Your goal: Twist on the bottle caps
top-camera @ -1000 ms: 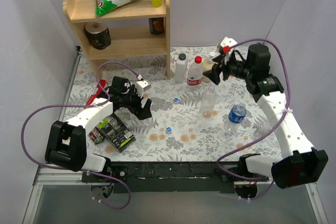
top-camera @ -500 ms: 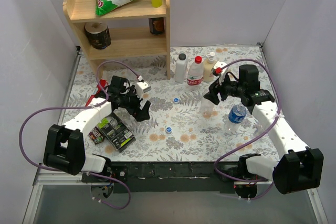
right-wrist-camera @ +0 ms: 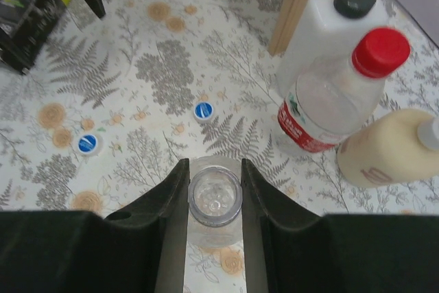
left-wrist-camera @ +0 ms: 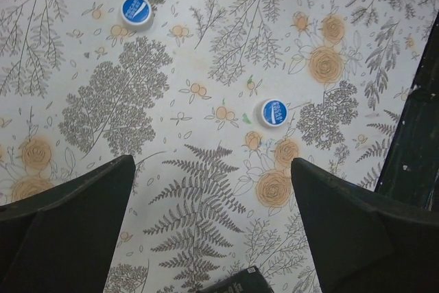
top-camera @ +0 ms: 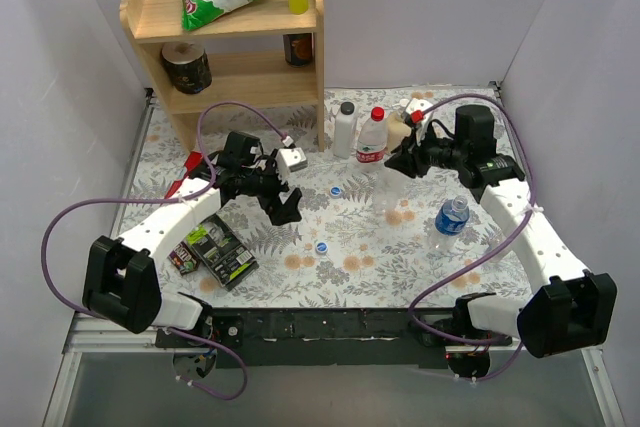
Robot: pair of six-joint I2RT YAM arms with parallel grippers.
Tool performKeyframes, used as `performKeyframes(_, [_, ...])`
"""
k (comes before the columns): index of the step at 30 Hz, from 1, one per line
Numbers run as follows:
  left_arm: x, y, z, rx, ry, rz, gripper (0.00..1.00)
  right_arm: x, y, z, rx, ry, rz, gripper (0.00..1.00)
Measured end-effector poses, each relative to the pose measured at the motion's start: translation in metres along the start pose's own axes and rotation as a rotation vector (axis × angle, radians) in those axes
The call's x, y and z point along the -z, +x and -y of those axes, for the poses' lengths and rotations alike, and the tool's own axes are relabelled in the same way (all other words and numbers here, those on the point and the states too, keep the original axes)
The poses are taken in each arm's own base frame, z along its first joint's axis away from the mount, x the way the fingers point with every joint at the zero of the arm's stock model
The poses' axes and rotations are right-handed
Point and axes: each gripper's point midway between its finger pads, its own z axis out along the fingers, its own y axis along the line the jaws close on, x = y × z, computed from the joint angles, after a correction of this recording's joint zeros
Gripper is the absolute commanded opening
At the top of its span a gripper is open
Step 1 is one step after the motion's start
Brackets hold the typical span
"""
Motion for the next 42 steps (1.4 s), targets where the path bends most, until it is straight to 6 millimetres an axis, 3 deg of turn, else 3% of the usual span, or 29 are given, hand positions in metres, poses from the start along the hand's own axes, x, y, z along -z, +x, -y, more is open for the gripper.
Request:
performKeyframes(5, [0.000,-0.020,0.010,-0.028,0.026,0.039,0.98,-0.006,-0.049,-0.023,-0.031,-0.100,0.084,0.01])
performKeyframes(10, [0.004,-0.042,0.013,-0.017,0.015,0.095,0.98,-0.014,-0.074,-0.049,-0.076,-0.183,0.126,0.01])
performKeyframes(19, [0.014,-0.084,0.006,-0.022,-0.050,0.212,0.98,-0.032,-0.106,-0.031,-0.266,-0.150,0.167,0.01])
performKeyframes(25, [0.015,-0.110,0.010,-0.021,-0.009,0.276,0.98,-0.039,-0.121,-0.033,-0.359,-0.199,0.220,0.01])
performKeyframes(33, [-0.015,-0.104,0.027,0.018,0.122,0.237,0.98,-0.033,-0.149,-0.050,-0.328,-0.310,0.306,0.01])
performKeyframes(37, [-0.026,-0.102,0.037,0.028,0.168,0.218,0.84,-0.030,-0.154,-0.053,-0.318,-0.333,0.322,0.01])
performKeyframes(42, [-0.031,-0.107,0.042,0.020,0.203,0.222,0.59,-0.029,-0.156,-0.054,-0.309,-0.343,0.329,0.01])
